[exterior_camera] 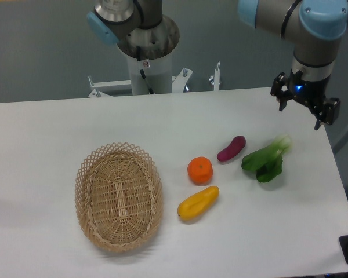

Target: Pick up the green vegetable from the table

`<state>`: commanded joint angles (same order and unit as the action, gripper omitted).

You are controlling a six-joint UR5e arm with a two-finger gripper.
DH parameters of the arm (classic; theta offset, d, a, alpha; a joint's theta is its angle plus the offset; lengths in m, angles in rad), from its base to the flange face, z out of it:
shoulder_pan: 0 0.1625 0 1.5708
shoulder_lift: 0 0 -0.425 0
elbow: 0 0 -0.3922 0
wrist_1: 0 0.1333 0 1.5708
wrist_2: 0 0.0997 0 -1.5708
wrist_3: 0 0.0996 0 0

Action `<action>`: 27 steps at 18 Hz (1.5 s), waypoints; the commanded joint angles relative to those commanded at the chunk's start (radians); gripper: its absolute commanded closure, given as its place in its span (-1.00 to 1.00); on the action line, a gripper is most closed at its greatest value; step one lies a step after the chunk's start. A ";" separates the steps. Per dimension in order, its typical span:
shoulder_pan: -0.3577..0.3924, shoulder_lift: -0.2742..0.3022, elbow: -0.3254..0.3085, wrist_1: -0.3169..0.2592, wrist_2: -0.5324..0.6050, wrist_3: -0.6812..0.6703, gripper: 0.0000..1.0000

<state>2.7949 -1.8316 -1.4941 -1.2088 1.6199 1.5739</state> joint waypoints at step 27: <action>0.054 -0.103 -0.179 0.248 -0.002 0.168 -1.00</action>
<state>2.8485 -1.9343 -1.6734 -0.9603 1.6183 1.7422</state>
